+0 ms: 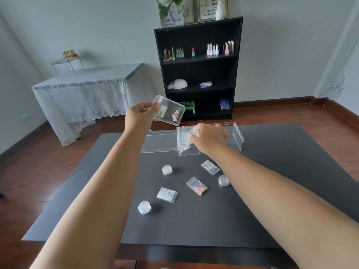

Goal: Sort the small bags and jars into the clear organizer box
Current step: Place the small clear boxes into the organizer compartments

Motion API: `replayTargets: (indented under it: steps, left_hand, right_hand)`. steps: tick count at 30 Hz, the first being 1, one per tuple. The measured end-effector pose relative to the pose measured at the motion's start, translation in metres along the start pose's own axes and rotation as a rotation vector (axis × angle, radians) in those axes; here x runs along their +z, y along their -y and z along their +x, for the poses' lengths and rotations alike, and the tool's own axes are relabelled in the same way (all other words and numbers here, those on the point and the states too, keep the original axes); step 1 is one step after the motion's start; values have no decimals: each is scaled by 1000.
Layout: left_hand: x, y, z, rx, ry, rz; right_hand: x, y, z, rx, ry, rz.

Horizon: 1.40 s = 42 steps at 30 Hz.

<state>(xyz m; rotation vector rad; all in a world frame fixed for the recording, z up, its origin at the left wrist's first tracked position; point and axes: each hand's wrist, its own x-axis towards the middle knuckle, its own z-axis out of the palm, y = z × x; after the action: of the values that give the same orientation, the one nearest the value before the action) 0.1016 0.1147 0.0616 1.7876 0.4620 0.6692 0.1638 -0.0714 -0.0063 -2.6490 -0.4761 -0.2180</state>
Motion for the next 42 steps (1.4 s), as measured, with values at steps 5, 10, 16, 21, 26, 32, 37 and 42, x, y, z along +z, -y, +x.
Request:
replayTargets:
  steps: [5, 10, 16, 21, 26, 32, 37, 42]
  left_hand:
    - [5, 21, 0, 37, 104, 112]
    - [21, 29, -3, 127, 160, 270]
    - [30, 28, 2, 184, 104, 283]
    - [26, 34, 7, 186, 70, 281]
    - [23, 37, 8, 163, 35, 290]
    - [36, 38, 5, 178, 107, 300]
    - [39, 38, 3, 148, 92, 227]
    - [26, 25, 3, 142, -17, 143]
  right_hand:
    - [7, 1, 7, 42, 0, 63]
    - [9, -5, 9, 163, 58, 148]
    - [1, -18, 12, 169, 184, 302]
    - [-5, -16, 16, 233, 141, 555]
    - [-15, -12, 18, 200, -81, 537]
    - [-31, -18, 18, 174, -294, 749]
    - [-44, -34, 21, 148, -485, 850]
    - [-48, -46, 18, 111, -550, 860]
